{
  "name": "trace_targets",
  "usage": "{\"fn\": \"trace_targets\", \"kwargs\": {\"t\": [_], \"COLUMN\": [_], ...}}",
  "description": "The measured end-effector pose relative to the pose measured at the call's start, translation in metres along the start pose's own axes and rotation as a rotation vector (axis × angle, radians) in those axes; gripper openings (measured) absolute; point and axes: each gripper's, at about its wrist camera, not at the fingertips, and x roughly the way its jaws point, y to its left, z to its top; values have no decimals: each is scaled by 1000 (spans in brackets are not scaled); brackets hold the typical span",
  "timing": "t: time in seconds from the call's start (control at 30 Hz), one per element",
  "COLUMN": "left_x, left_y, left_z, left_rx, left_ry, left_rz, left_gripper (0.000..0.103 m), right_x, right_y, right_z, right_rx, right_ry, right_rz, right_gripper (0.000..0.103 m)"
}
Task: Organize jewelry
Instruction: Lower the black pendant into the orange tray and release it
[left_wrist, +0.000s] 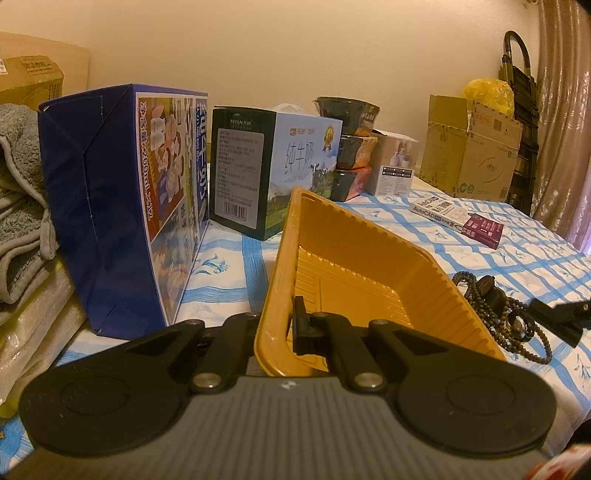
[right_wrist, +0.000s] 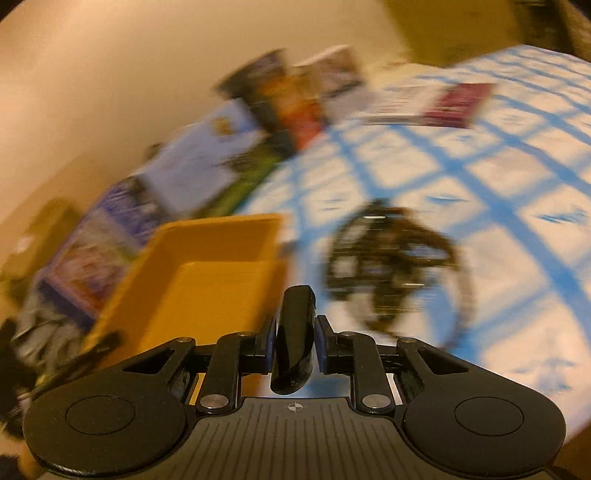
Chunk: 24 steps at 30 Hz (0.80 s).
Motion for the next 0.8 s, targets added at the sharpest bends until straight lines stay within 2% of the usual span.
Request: {"fn": "trace_targets", "kwargs": {"t": [0.13,0.27,0.47,0.67,0.8], "left_x": [0,0,0,0,0], "left_y": [0,0,0,2,1], "left_z": [0,1,1,-2,-2], "left_rx": [0,1,-2,-1,0], "left_ry": [1,1,4,10,10], "left_rz": [-2,-3,-3,0,0], "left_gripper": [4,4,4,4,4], "right_x": [25,54,88,98,80], "right_y": [36,58,67,70,68], "right_z": [-6,-13,-26,-35,-35], "right_rx": [-95,-170,-206,-216,-212], "right_ry": [57,122,198,222,175], "right_rz": [117,160,173,140,147], "right_gripper": [22,22,22,23,30]}}
